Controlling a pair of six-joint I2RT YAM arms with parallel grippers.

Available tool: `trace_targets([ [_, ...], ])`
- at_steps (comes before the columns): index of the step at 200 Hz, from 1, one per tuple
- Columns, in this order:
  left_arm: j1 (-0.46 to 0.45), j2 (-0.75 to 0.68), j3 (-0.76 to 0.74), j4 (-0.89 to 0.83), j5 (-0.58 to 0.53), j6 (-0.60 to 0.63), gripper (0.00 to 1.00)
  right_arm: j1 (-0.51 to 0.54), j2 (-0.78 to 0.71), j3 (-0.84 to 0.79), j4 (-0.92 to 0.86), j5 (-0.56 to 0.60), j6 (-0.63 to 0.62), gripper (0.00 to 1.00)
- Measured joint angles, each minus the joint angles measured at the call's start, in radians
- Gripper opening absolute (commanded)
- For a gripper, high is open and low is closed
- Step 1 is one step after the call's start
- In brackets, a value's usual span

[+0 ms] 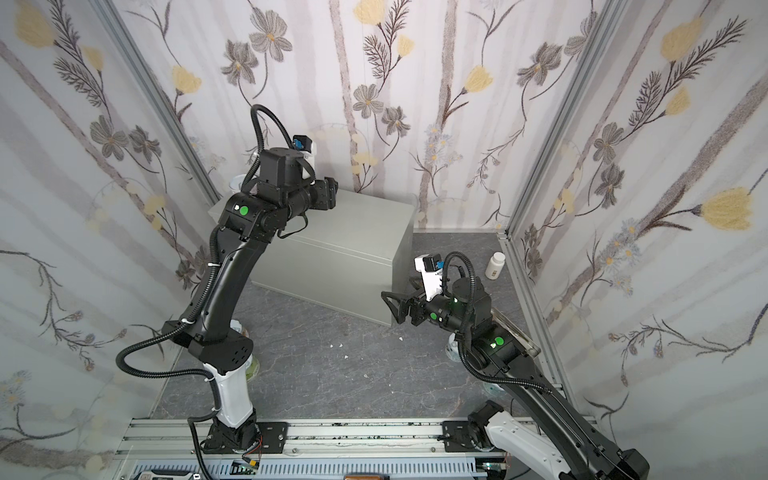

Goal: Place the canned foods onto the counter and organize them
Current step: 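Open left gripper and draw it back from the placed can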

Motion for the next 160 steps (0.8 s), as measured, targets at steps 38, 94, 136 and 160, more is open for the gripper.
trace_targets([
  [38,0.008,0.090,0.048,0.051,0.048,-0.022,0.61,0.000,-0.002,-0.010,0.001,0.003,0.006,1.00],
  [94,0.019,0.153,0.053,0.148,0.045,-0.043,0.61,0.000,0.026,-0.021,0.012,0.002,0.006,1.00],
  [136,0.035,0.163,-0.038,0.205,0.062,-0.042,0.60,0.000,0.042,-0.024,0.019,0.002,-0.003,1.00],
  [160,0.049,0.153,-0.100,0.218,0.069,-0.040,0.60,0.000,0.049,-0.027,0.019,0.002,-0.012,1.00],
])
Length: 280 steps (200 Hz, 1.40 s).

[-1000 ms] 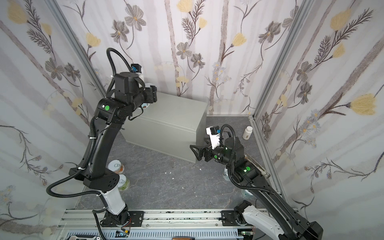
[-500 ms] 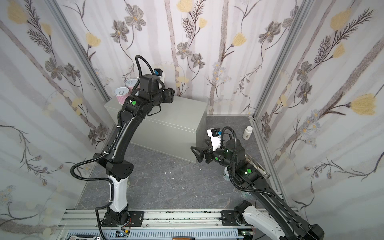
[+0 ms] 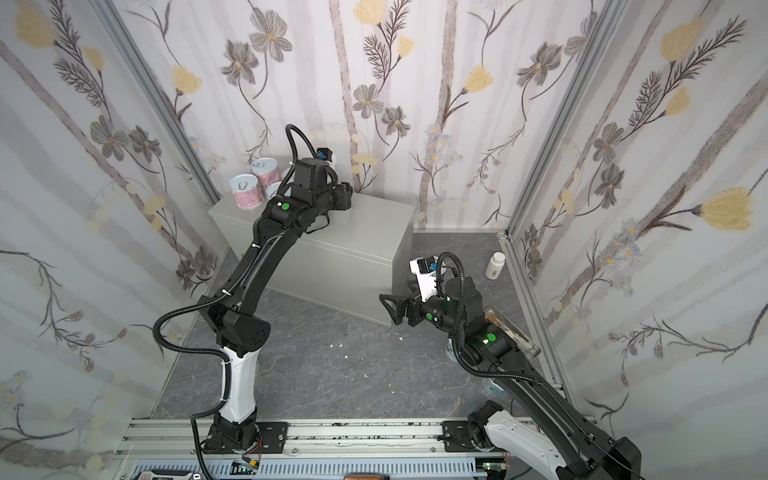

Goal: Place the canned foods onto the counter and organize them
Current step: 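Open left gripper and draw it back from the placed can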

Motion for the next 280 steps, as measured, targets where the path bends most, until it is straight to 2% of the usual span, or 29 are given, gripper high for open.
trace_targets([
  [79,0.060,-0.120,-0.208,0.076,0.042,0.033,0.60,0.000,0.024,-0.002,0.023,-0.005,-0.001,1.00],
  [151,0.103,-0.137,-0.245,0.108,0.103,0.076,0.60,-0.001,0.031,0.008,0.029,-0.011,0.000,1.00],
  [280,0.149,-0.153,-0.272,0.120,0.114,0.092,0.60,0.000,0.042,0.010,0.036,-0.028,0.003,1.00],
])
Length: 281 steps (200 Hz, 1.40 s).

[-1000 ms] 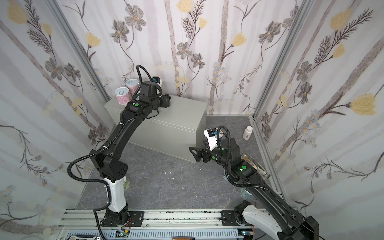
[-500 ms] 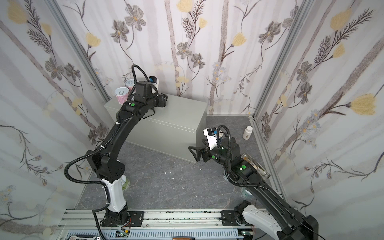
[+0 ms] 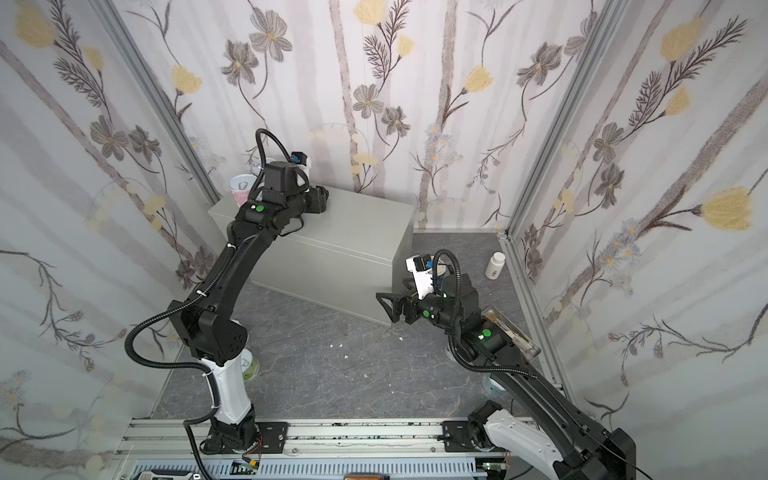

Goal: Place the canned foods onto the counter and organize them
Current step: 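Open left gripper and draw it back from the placed can, then lower left gripper toward the floor while right gripper reaches down to the floor cans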

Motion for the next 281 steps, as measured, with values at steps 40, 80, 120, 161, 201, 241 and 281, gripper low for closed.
trace_targets([
  [40,0.004,0.000,0.003,-0.002,0.024,0.007,0.60,0.000,-0.001,0.004,-0.001,-0.001,0.000,1.00],
  [80,-0.003,-0.007,0.065,-0.016,0.077,-0.022,0.62,0.000,-0.027,0.038,-0.006,0.004,0.021,1.00],
  [120,-0.050,-0.058,0.134,-0.016,0.116,-0.039,0.63,-0.001,-0.061,0.099,-0.014,0.032,0.038,1.00],
  [161,-0.149,-0.182,0.112,-0.015,0.112,-0.030,0.64,-0.002,-0.120,0.145,-0.076,0.092,0.046,1.00],
  [201,-0.272,-0.359,-0.096,0.002,0.041,-0.019,0.65,-0.015,-0.197,0.148,-0.200,0.217,0.077,1.00],
  [241,-0.415,-0.591,-0.486,0.047,-0.055,-0.026,0.66,-0.056,-0.309,0.067,-0.295,0.323,0.140,1.00],
  [281,-0.551,-0.812,-0.785,0.112,-0.146,-0.072,0.67,-0.095,-0.338,-0.020,-0.385,0.381,0.191,1.00],
])
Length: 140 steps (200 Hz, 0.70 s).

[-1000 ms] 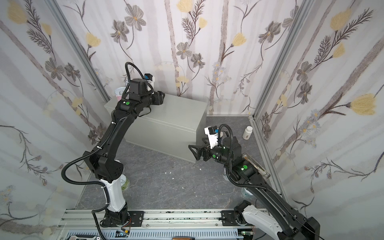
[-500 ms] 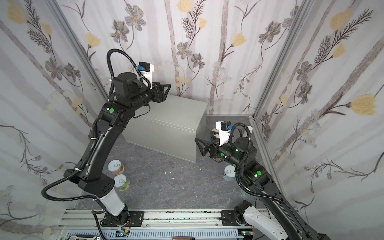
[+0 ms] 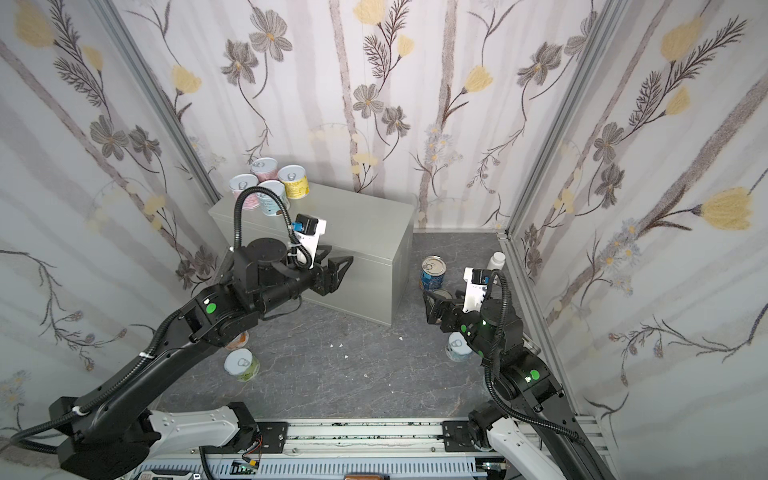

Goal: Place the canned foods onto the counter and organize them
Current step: 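Lower left gripper toward the floor while right gripper reaches down to the floor cans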

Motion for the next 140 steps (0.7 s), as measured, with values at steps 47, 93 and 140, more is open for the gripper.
trace_targets([
  [47,-0.142,-0.118,-0.276,0.067,-0.107,-0.079,0.70,-0.009,-0.036,-0.195,-0.042,0.167,0.083,1.00],
  [93,-0.206,-0.152,-0.484,0.129,-0.171,-0.159,0.79,-0.013,-0.009,-0.336,-0.046,0.345,0.213,1.00],
  [140,-0.224,-0.154,-0.632,0.212,-0.175,-0.221,0.91,-0.040,0.103,-0.429,-0.010,0.415,0.320,1.00],
])
